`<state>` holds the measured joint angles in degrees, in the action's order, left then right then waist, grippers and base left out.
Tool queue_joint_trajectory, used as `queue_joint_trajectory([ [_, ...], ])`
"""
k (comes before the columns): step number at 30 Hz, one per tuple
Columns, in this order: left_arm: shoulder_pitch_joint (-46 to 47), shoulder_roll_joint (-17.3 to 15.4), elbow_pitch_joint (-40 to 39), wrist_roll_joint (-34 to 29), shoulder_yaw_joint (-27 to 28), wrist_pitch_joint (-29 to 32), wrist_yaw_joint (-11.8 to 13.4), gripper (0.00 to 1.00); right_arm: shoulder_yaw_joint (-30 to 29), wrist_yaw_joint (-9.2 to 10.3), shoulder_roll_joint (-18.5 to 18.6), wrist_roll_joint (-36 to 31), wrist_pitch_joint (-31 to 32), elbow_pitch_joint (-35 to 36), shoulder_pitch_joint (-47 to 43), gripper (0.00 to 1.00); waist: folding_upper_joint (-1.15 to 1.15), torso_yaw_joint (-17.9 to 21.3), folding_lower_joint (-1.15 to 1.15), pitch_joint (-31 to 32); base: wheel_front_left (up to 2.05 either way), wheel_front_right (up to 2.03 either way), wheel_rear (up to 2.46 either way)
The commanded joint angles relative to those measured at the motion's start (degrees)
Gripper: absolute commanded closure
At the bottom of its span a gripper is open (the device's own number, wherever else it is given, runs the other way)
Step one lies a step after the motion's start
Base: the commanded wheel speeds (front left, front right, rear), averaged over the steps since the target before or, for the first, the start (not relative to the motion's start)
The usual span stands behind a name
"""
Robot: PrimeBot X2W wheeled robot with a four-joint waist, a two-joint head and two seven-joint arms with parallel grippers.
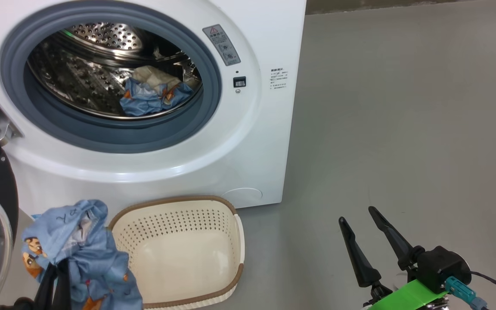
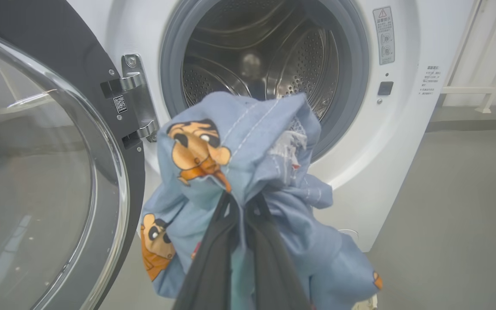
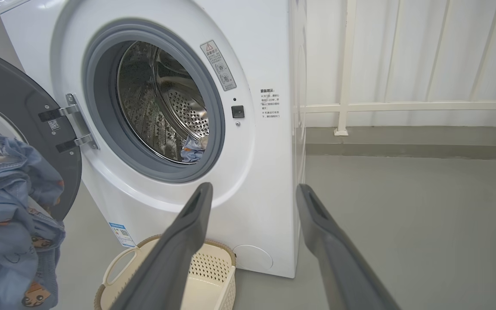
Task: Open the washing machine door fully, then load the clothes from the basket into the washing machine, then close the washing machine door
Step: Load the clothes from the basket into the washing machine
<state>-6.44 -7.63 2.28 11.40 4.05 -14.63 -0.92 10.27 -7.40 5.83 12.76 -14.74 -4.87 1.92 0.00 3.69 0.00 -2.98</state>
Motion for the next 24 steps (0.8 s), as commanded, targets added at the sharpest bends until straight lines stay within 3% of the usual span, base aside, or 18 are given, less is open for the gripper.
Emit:
queue_joint_trajectory([
  [1, 0.62, -0.77, -1.11, 0.37, 1.90, -0.37, 0.31, 1.00, 1.17, -0.09, 0.35, 0.38, -0.26, 1.31, -0.14, 0.00, 0.00, -0.11, 0.00, -0.16, 0.00, 0.00, 0.00],
  [9, 1.48, -0.72, -1.25, 0.59, 1.90, -0.37, 0.29, 1.00, 1.19, -0.09, 0.38, 0.40, -0.26, 1.73, 0.34, 0.00, 0.00, -0.01, 0.00, -1.64, 0.00, 0.00, 0.00],
  [24, 9.08, 0.11, 0.92, 0.86, 1.43, -0.37, -0.91, 1.00, 0.60, -0.09, 0.13, 0.16, -0.26, 2.87, 3.20, 0.00, 0.00, 0.86, 0.00, -10.43, 0.00, 0.00, 0.00],
])
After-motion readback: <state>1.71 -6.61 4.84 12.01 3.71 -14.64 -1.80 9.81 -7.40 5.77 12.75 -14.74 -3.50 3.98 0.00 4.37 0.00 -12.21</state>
